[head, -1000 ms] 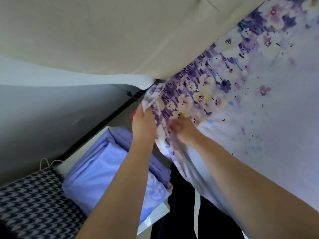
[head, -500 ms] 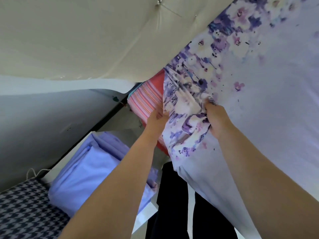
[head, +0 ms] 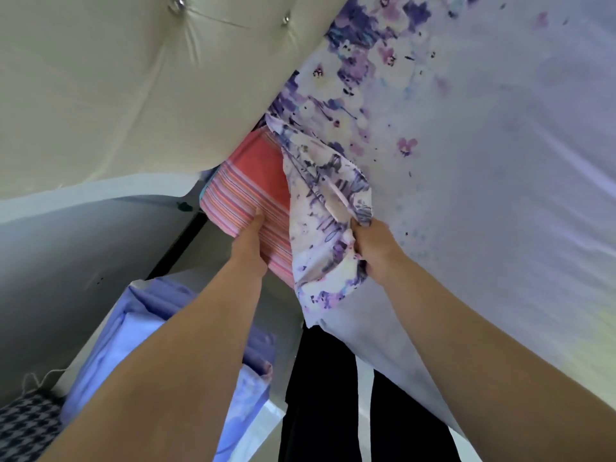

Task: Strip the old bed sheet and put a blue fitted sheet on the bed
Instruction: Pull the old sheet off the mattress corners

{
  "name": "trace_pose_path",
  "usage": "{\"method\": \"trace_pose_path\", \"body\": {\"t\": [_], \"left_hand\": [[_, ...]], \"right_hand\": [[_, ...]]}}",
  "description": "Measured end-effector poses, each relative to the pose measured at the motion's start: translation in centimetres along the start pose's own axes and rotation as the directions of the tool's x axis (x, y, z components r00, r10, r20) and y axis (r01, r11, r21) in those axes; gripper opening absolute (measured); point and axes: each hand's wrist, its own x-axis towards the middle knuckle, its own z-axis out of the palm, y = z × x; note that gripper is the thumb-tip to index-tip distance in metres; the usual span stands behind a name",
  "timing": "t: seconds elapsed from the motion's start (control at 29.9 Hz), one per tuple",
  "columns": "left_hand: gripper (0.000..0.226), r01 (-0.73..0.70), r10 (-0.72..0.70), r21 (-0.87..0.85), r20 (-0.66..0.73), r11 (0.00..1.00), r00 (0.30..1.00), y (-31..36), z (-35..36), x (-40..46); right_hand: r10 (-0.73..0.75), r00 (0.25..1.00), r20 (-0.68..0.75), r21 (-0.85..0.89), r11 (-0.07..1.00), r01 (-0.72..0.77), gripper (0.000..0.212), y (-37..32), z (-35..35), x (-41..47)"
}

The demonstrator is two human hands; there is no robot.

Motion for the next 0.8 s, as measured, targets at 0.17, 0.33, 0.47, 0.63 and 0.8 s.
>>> {"method": "trace_pose_path", "body": {"t": [0.17,0.33,0.47,0.63,0.8], "left_hand": [[0.082,-0.105,0.125,0.103,-0.21,0.989,0.97,-0.1,0.6,0.0],[0.095,-0.091,0.582,0.862,-0.256,0.499,0.771,1.3,2.6,-0.7],[0.08,-0.444,0.475,0.794,0.605,-0.415,0.639,0.7,6.8,-2.9],[0.108,-0.381,0.216,0.811,0.509,-0.444,0.833,1.1,9.2,-2.0],[0.123,-0.257,0.125,0.712,0.436,-0.654,0.891,2.3,9.6,0.3]], "right_hand": [[-0.223,0.959,0.173,-0.38,0.884,0.274,0.041,-0.7,-1.2,-1.9],[-0.376,0.926,-0.04,-0.346,0.875,0.34,0.047,-3.1,-6.3,-1.2],[-0.274,0.946,0.175,-0.465,0.824,0.325,0.053,-4.3,-6.7,-2.1],[0.007,0.909,0.417,-0.509,0.83,0.227,0.028,-6.9,-11.4,-3.0],[-0.258,0.8,-0.542,-0.167,0.966,0.198,0.043,-7.0,-28.9,-3.0]]}}
